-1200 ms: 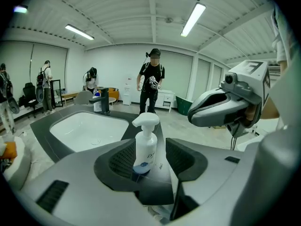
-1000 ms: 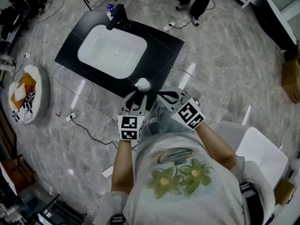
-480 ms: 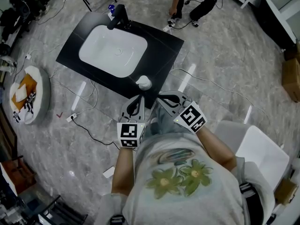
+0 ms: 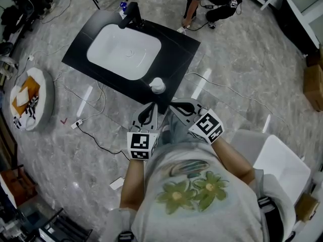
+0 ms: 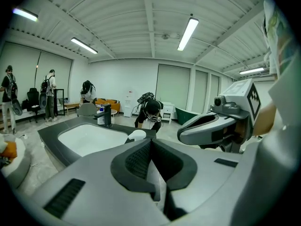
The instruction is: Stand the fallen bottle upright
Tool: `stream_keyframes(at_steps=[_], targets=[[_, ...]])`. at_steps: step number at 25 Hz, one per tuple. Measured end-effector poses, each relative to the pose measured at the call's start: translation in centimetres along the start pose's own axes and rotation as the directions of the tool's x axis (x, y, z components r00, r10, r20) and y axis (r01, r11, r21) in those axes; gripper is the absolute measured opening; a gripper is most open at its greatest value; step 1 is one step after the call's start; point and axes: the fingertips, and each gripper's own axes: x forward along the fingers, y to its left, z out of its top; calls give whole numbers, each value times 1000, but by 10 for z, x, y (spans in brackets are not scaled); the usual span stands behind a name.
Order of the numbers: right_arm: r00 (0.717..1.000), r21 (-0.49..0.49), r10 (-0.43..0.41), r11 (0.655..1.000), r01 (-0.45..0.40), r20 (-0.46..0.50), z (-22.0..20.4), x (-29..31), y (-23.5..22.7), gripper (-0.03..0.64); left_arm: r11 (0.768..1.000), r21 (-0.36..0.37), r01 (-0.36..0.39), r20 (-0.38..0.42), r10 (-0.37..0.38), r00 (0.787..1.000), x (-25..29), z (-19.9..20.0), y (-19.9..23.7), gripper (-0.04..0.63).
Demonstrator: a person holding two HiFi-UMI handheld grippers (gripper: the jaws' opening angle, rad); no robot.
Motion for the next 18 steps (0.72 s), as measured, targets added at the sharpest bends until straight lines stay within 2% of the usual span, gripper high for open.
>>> stream_keyframes(at_steps=[18], targets=[[1000,21,2,1000,-2,2,1,1,16,41,1000,-8,1,21,-1,1000,-17,-3,3,18]])
